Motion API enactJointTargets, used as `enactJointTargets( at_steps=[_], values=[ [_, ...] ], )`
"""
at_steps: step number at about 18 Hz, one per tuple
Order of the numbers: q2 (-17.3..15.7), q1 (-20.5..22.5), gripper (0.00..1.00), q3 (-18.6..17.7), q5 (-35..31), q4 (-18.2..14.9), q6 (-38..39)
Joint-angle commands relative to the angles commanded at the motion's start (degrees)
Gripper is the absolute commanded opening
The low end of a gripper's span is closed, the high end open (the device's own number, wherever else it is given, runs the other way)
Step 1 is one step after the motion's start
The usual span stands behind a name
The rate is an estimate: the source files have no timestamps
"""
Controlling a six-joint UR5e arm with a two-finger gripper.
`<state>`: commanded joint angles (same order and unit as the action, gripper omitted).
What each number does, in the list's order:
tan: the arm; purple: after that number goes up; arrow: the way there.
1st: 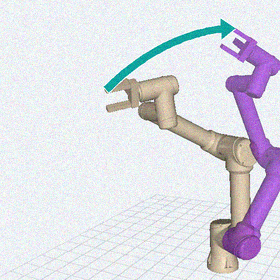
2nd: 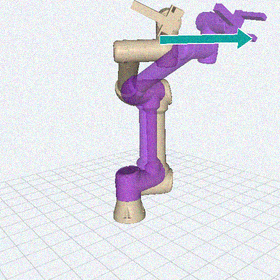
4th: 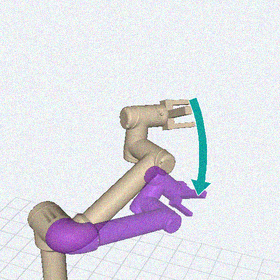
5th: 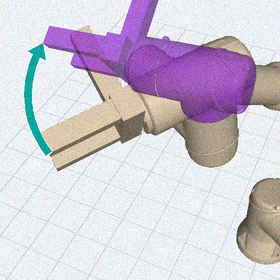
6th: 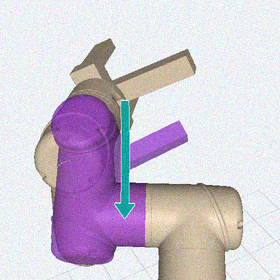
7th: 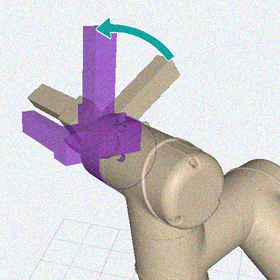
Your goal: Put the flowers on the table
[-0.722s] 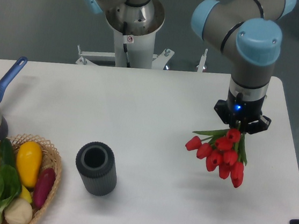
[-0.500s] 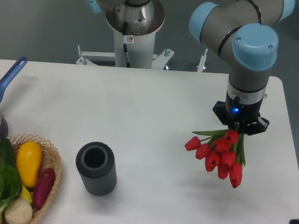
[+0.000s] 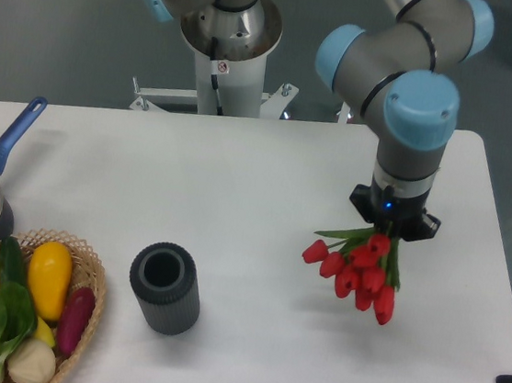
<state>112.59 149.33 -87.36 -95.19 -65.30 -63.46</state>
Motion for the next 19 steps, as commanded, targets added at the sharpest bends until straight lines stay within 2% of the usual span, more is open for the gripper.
enactJointTargets(
  at_steps=[1, 3, 4, 5, 6, 7, 15, 17, 19],
  values=[
    [0.09, -0.09, 0.33, 0.00, 0.00, 0.00, 0.09],
    [0.00, -0.18, 0.41, -0.52, 0.09, 0.00, 0.09],
    [-0.17, -0.18, 0.50, -0.70, 0.09, 0.00, -0.09],
    [-0.17, -0.18, 0.62, -0.70, 0.17, 0.00, 0.00],
    [-0.17, -0.18, 0.87, -0.70, 0.09, 0.09, 0.09],
    [-0.17, -0.26, 1.00, -0.70, 0.09, 0.09, 0.26],
    [-0.44, 1.40, 1.00, -0.97, 0.52, 2.63, 0.09],
    [-1.05, 2.46, 1.00, -0.97, 0.70, 5.00, 0.09],
    [-0.96, 2.81, 1.00, -0.97, 0.70, 5.45, 0.00]
  ],
)
